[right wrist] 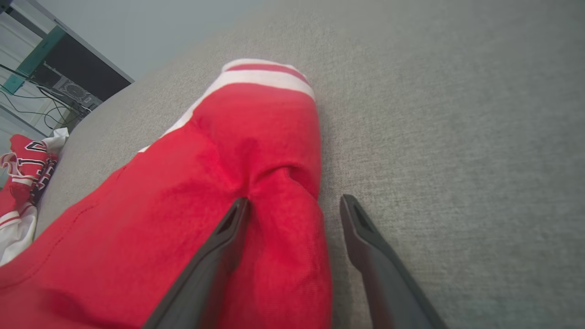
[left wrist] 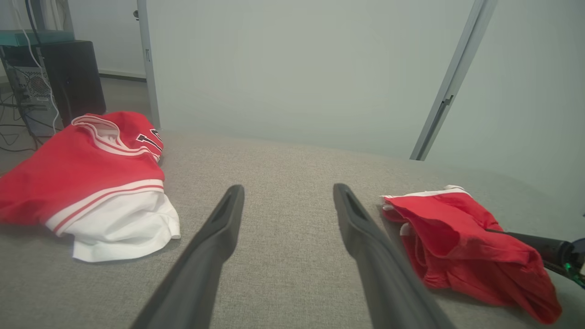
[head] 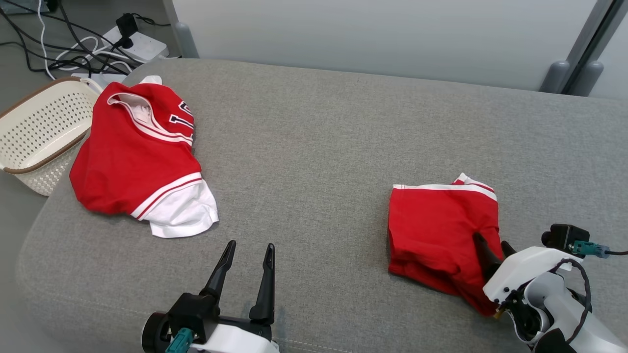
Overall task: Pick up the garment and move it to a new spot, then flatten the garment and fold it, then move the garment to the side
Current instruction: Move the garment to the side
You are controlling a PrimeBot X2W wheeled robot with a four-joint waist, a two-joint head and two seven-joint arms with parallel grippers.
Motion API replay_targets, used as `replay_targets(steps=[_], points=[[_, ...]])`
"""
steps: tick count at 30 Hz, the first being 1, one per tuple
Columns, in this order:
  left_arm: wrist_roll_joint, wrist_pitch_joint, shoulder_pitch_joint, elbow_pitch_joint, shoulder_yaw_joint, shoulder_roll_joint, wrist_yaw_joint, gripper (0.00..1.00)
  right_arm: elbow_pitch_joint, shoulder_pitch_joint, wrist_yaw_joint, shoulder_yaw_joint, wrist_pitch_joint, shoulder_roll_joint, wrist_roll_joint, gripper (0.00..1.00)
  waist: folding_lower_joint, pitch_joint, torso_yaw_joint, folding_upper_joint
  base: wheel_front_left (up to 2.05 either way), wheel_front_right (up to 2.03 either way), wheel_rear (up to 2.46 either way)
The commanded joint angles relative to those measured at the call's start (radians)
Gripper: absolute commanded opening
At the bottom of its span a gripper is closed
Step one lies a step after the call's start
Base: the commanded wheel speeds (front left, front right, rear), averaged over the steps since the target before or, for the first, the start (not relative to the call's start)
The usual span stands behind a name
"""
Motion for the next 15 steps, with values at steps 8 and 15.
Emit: replay_targets(steps=[8,15], points=[[-0.01,-0.006,-0.061,-0.022,0.025,0.001,0.0,1.0,-0.01,-0.025,0.0,0.088,0.019,-0.018,0.05,0.0,0.0,0.01,0.029,0.0,0.0,0.0,0.0],[-0.007,-0.006,-0.059,-0.025,0.028,0.001,0.002,1.0,-0.02,-0.076,0.0,0.165,-0.081,-0.057,0.014,0.0,0.0,0.016,0.028,0.0,0.0,0.0,0.0]])
